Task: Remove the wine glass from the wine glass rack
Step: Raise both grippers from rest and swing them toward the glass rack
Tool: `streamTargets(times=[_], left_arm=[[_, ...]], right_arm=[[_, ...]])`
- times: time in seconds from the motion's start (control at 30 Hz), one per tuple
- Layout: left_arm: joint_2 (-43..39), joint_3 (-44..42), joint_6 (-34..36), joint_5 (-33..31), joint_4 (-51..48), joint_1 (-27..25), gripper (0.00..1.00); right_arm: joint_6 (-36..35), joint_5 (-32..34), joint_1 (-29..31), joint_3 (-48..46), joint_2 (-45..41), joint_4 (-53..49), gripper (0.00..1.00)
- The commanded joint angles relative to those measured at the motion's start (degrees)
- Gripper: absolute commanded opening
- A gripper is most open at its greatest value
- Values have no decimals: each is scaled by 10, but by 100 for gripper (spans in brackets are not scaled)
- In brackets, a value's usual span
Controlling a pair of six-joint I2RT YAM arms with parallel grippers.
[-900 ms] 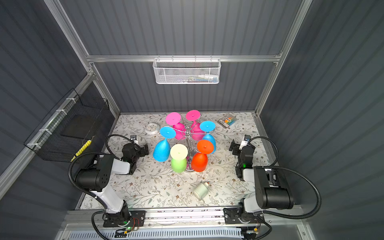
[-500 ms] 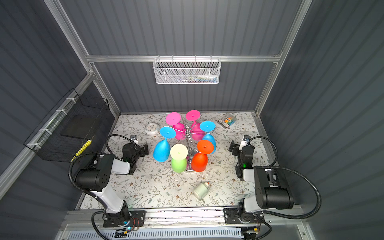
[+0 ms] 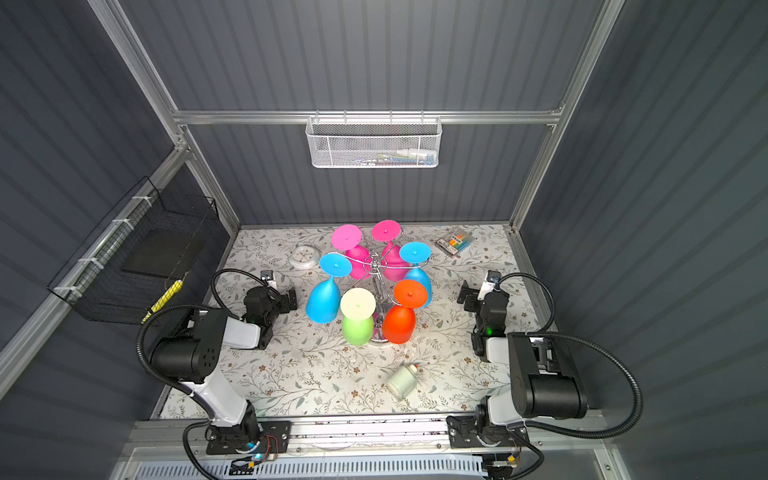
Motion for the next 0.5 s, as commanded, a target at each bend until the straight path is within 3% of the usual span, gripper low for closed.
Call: streamTargets(times=[0.0, 0.17, 0.27, 0.33, 0.47], left_arm=[[-15, -7, 11, 7, 0, 4, 100], [-20, -9, 13, 8, 7, 3, 100], [-95, 30, 15, 17, -129, 3, 100], [-166, 80, 2, 18, -264, 3, 100], [-268, 158, -25, 48, -424, 3, 100]], right_arm=[[-4, -2, -3, 3, -5, 2, 99], [-5, -2, -3, 2, -7, 3, 99], [-2, 5, -2, -6, -30, 6, 99], [-7, -1, -2, 2, -100, -67, 99], [-6, -48, -2, 70, -270, -292, 99]])
